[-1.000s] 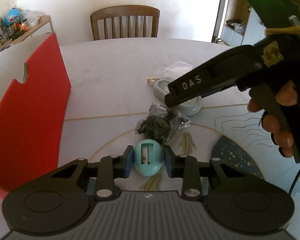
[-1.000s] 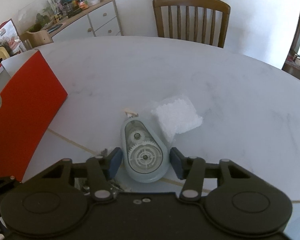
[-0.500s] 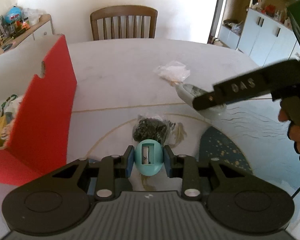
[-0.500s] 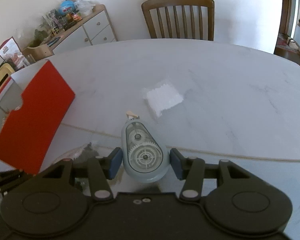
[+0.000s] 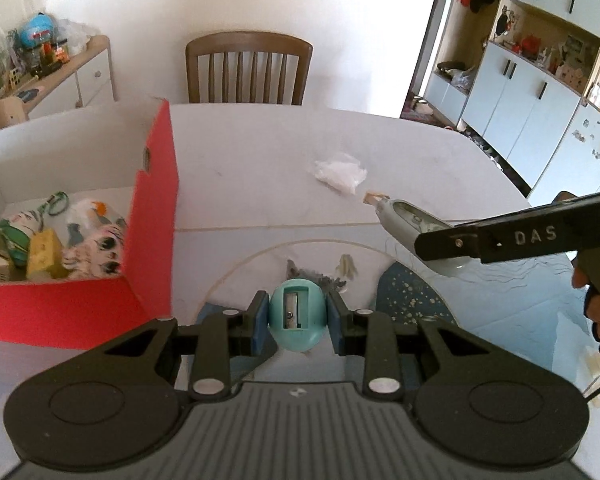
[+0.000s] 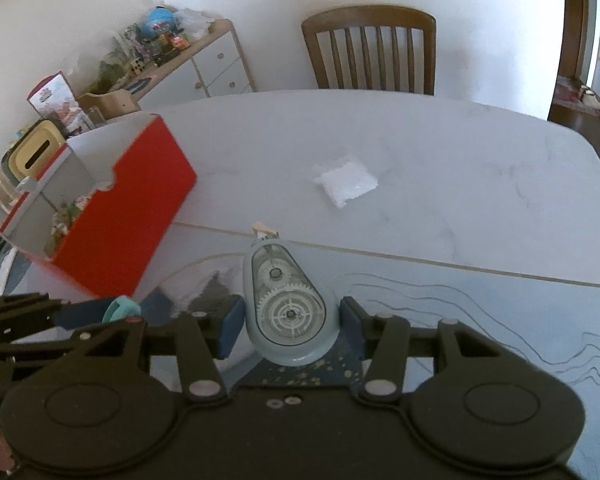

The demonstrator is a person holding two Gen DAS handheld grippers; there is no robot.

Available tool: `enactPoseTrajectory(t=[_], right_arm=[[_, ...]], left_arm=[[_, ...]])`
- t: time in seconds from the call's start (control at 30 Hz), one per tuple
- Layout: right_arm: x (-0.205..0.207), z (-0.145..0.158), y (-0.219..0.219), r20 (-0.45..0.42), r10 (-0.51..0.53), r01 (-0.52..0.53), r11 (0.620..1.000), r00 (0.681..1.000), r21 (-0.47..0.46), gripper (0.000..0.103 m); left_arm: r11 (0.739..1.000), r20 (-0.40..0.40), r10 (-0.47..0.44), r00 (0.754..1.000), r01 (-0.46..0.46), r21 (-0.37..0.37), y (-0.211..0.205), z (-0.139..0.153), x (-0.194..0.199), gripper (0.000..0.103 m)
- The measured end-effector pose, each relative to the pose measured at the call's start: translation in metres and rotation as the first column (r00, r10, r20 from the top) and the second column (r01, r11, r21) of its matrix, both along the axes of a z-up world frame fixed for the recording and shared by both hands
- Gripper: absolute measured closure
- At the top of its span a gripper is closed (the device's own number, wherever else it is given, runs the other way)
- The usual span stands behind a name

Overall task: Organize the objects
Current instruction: 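Carry the sharpener and tape dispenser over the box with both grippers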

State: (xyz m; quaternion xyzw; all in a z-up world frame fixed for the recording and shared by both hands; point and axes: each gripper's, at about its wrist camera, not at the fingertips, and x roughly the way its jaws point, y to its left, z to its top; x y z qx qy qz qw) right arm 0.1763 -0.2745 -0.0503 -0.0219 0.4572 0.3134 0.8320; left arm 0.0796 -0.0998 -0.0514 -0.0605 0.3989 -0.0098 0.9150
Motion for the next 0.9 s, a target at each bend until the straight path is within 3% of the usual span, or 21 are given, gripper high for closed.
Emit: enactPoseTrajectory(t=[0.37, 0.67, 0.9], right_arm=[[-0.027, 0.046, 0.038, 0.065, 0.013, -0.014, 1.000, 0.998, 0.021, 0.052], [-0.045, 0.069, 0.102, 0.106, 0.053, -0.057, 0.998, 0.993, 0.035, 0.052], [-0.055, 0.075, 0.156, 0.125, 0.095, -0.099, 0.995, 0.988, 0.030, 0.052]], left_arm=[[1.000, 0.072, 0.021, 0.997, -0.022, 0.011, 0.045, 0.050, -0.010, 0.073], [0.997, 0.105, 0.062, 0.993, -0.067, 0.046, 0.119, 0.076, -0.018, 0.073], [0.991, 0.101, 0.111, 0.989, -0.118, 0.064, 0.180, 0.081, -0.018, 0.073]])
